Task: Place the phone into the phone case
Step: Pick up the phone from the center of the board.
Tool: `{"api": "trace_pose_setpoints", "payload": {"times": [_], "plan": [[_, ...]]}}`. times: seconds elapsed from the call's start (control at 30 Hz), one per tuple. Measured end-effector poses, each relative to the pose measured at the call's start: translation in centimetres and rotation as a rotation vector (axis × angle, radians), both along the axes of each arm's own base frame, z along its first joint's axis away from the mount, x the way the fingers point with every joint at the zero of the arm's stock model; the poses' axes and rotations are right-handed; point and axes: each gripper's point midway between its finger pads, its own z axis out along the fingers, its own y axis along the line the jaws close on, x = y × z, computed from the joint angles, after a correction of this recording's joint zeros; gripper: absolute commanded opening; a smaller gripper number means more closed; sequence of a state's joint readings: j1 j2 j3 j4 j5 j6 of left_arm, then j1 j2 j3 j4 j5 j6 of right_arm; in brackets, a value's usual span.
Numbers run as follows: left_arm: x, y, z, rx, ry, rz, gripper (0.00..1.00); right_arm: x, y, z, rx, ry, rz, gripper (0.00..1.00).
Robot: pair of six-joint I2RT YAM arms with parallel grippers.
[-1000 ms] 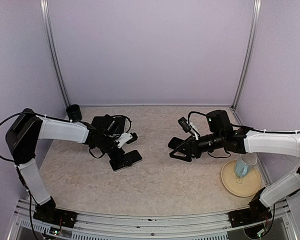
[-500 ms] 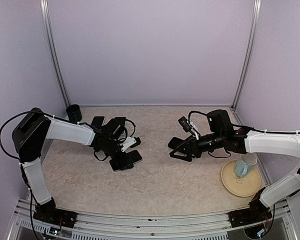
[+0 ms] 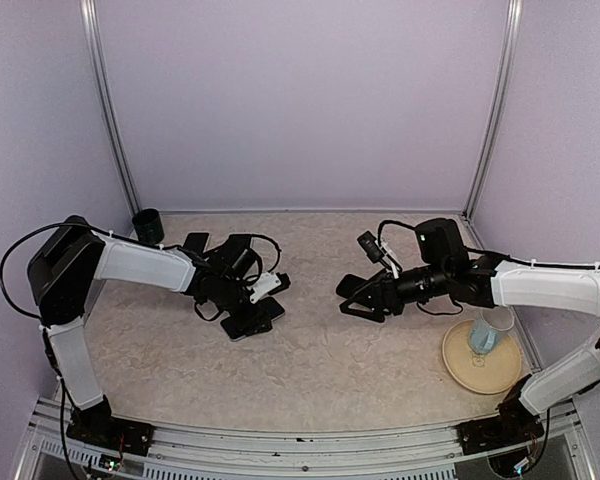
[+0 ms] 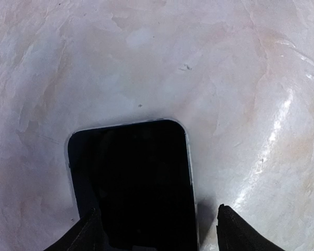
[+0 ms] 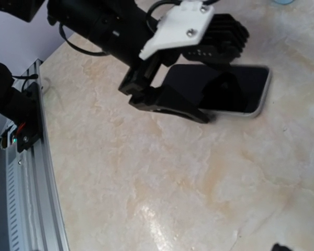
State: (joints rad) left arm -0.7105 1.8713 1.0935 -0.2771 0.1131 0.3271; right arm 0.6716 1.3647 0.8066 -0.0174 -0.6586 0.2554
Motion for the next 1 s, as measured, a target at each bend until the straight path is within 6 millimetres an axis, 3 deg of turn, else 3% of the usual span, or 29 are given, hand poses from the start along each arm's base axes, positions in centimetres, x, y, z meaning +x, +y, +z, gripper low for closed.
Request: {"api": "trace_pose_setpoints", "payload": {"times": [0.17,0.33,0.7,0.9,1.0], "plan": [[0.1,-0.2,0.0,0.007,-0.017,-0.002,0.56,0.0,0.0,0.1,0.003,0.002,-0.002,0.93],[0.3,0.0,0.0,0.021,-0.025,0.006,0.83,-0.1,0.0,0.1,0.007,0.018,-0.002,0.93],[1.2,1.4,0.0,0.027,-0.006,0.055,0.94,-0.2,0.1,0.0,0.009,0.033,-0.001,0.93],[1.8,0.3,0.7,0.000,0.013,0.045,0.98,-0.2,0.1,-0.1,0.007,0.036,0.000,0.93],[1.2,0.2,-0.5,0.012,0.051,0.037,0.98,-0.2,0.1,-0.1,0.006,0.035,0.000,0.93]]}}
